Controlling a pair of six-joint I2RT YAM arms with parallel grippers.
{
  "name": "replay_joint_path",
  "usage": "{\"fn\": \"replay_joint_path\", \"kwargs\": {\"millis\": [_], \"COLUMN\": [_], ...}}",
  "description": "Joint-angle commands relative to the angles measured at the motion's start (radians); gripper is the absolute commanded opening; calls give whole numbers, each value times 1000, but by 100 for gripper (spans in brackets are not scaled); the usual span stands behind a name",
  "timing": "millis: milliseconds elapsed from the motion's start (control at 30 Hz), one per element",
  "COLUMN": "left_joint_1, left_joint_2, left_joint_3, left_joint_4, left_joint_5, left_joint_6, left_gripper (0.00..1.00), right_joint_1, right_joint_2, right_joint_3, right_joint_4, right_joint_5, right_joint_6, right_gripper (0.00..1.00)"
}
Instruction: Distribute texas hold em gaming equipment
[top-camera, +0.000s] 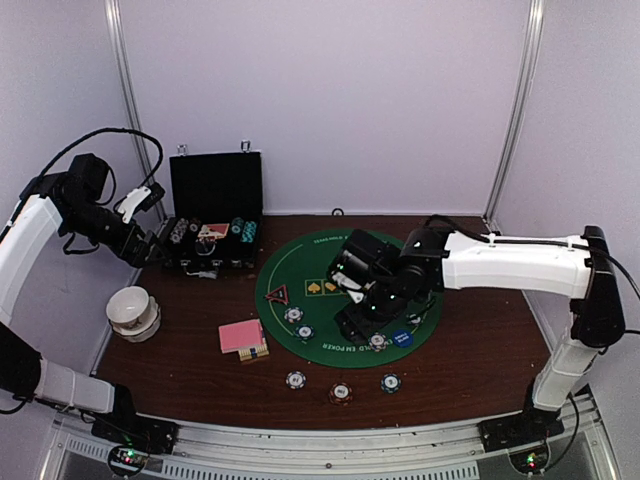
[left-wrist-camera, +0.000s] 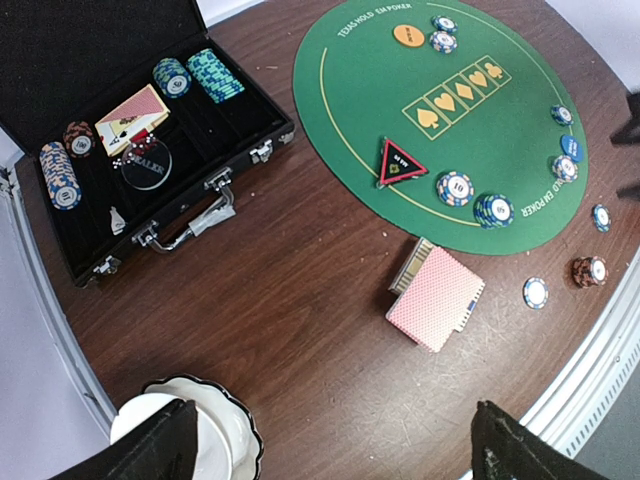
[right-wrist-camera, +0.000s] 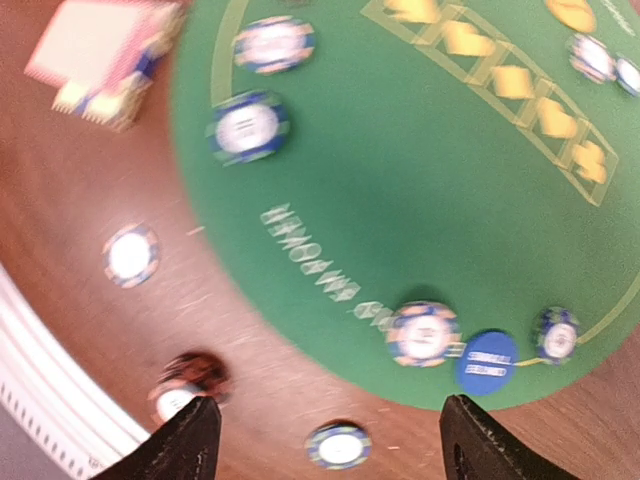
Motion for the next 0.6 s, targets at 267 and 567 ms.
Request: {"fn": "replay_joint_path", "kwargs": {"millis": [267,567], "left_joint_1": [-2,-2], "left_joint_2": [-26,-27], "left_joint_3": [24,29], "left_joint_4": [-10,-15], "left_joint_5": [2,2], "left_joint_6": [12,12], "left_gripper": [98,97], "right_joint_1": [186,205], "right_joint_2": [120,190], "right_joint_3": [15,-1], "right_joint_4": [45,62], "right_joint_5": [-163,-201], "right_joint_6": [-86,-109], "right_gripper": [82,79]}}
